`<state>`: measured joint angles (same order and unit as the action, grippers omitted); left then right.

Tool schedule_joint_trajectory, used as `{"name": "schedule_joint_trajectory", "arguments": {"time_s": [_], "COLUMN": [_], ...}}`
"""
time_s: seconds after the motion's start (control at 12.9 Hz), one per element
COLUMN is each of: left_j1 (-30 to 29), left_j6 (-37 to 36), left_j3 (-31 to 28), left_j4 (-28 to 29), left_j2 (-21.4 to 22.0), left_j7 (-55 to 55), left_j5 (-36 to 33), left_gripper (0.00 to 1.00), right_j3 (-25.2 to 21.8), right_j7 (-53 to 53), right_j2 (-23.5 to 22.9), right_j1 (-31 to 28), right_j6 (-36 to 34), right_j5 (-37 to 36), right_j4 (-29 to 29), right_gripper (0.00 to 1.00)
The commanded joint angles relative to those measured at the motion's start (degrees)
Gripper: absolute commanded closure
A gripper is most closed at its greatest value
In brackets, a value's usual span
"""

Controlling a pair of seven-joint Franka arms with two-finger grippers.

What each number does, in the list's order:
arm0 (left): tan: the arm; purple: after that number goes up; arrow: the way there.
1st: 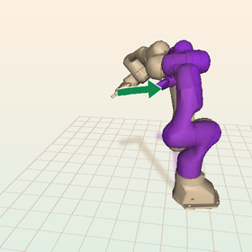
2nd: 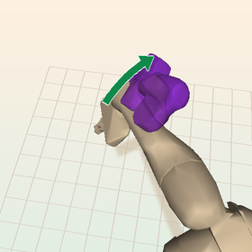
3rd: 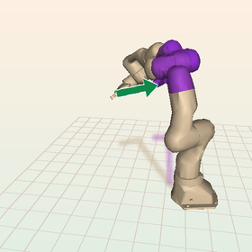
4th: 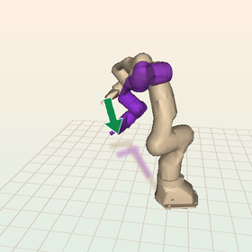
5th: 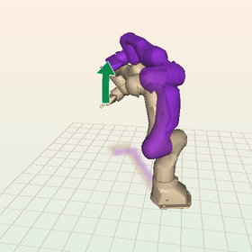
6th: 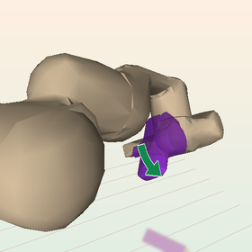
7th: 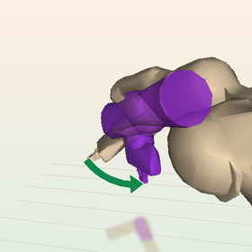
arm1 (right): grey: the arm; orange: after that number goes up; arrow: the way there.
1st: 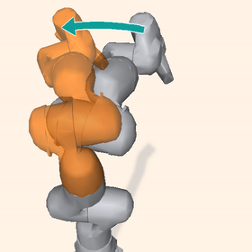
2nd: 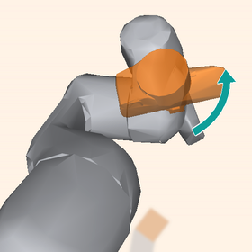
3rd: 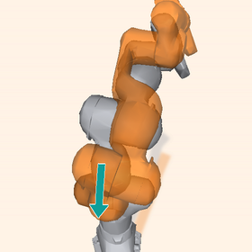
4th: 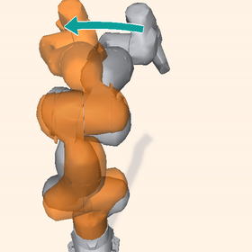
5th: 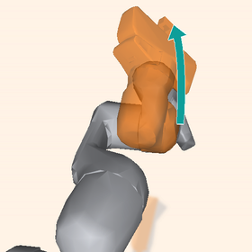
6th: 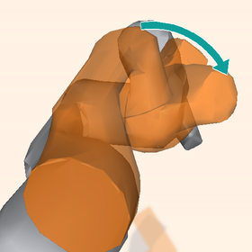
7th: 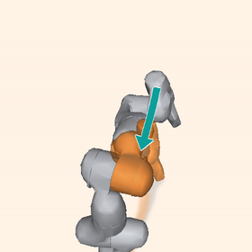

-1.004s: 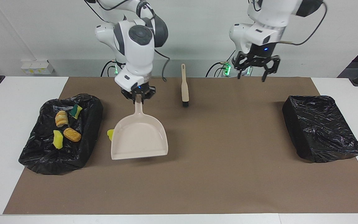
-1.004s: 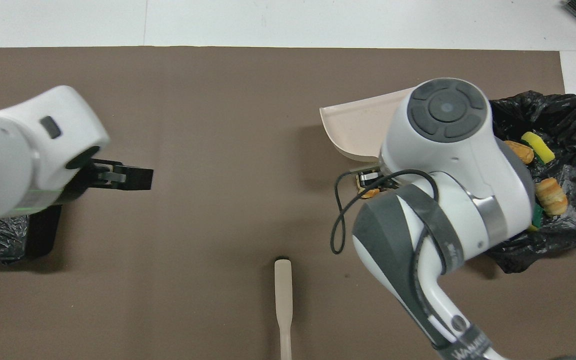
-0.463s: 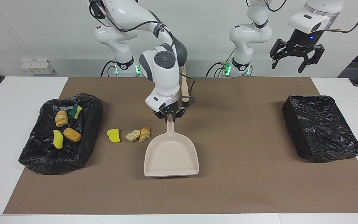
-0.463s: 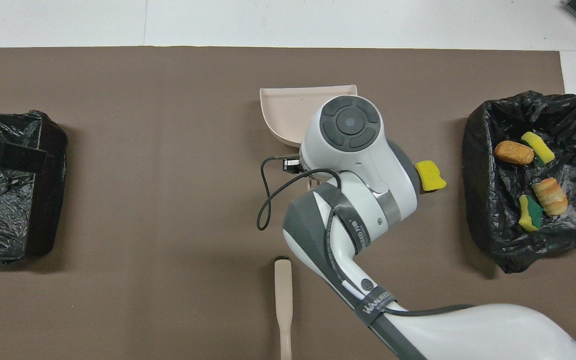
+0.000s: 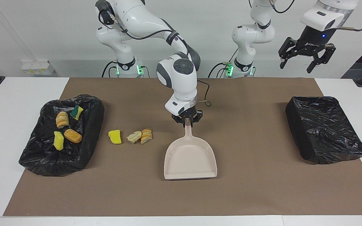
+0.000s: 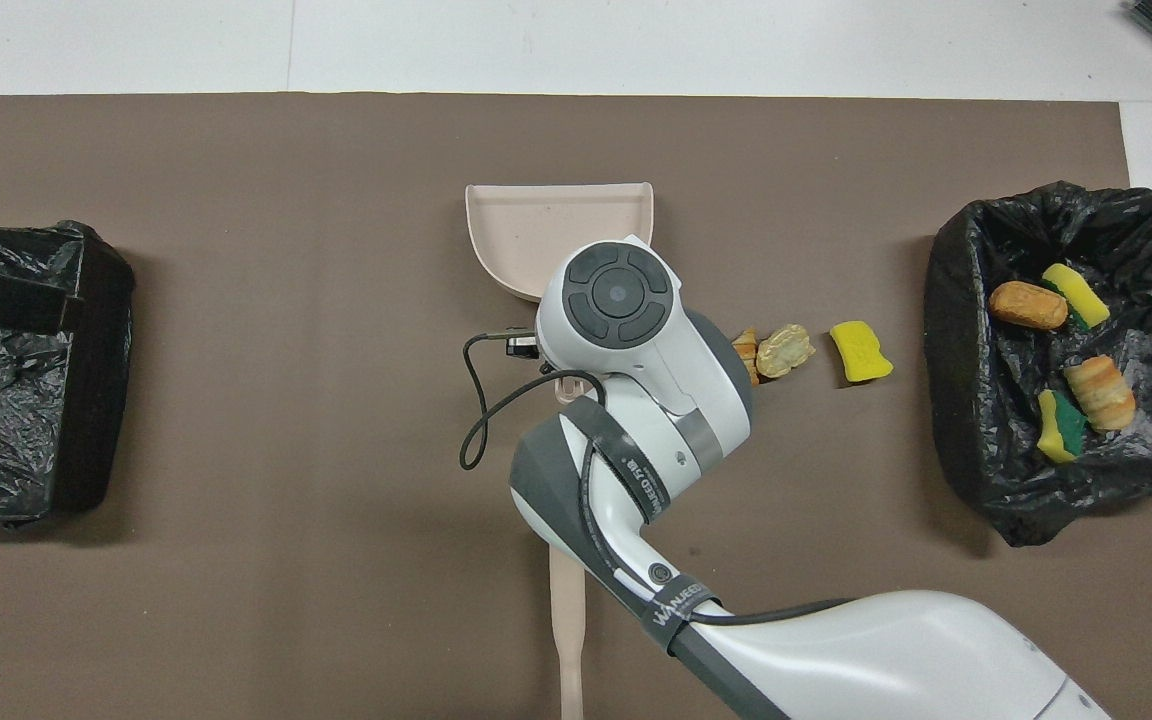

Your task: Sweep and dump trash in bin

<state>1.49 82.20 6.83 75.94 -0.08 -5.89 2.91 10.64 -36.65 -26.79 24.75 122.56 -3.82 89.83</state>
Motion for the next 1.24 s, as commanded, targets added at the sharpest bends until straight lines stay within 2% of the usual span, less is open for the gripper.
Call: {"name": "schedule_joint_trajectory", "arguments": {"time_s": [0.0, 0.23, 0.39, 0.46, 0.54, 0.7, 1.0, 1.16], "left_j1": [-0.9, -0.8, -0.9, -1.0, -1.0, -1.0, -0.8, 0.0], "left_j6": [-2.2, -2.7, -4.7, -5.0, -5.2, -6.6, -6.6, -3.7], "left_j3": [0.6, 0.6, 0.6, 0.6, 0.6, 0.6, 0.7, 1.2], "left_j4": [-0.5, 1.1, 2.2, 3.1, 3.5, 3.8, 3.8, 3.6], "left_j2": [0.9, 1.8, 2.8, 3.5, 3.9, 4.1, 4.3, 3.9], "left_j7": [-0.5, -0.4, 0.0, 0.1, 0.2, 0.4, 1.5, 1.5], "left_j5": [0.3, 0.3, 0.3, -0.1, -0.1, -0.2, -0.1, 0.1], "left_gripper": [0.00, 0.00, 0.00, 0.00, 0.00, 0.00, 0.00, 0.00], "right_j3": [-0.3, -0.3, -0.3, -0.3, -0.3, -0.3, -0.3, -0.2], "right_j7": [-0.5, -0.6, -0.7, -0.1, 0.5, 2.1, 3.9, 3.1], "right_j2": [-0.7, -0.7, -0.6, -0.6, -0.4, 2.5, 11.0, 14.6], "right_j1": [-0.3, -0.1, 0.4, 0.3, 0.3, -0.7, -0.3, 1.2], "right_j6": [2.2, 4.6, 4.9, 4.4, 4.2, 1.9, -9.8, -17.0], "right_j5": [1.2, 1.5, 1.7, 1.6, 1.5, 1.8, 4.9, 6.4], "right_j4": [0.9, 3.6, 4.3, 4.1, 3.9, 3.7, 3.9, 4.3], "right_gripper": [0.95, 0.75, 0.67, 0.51, 0.01, 0.00, 0.00, 0.00]}}
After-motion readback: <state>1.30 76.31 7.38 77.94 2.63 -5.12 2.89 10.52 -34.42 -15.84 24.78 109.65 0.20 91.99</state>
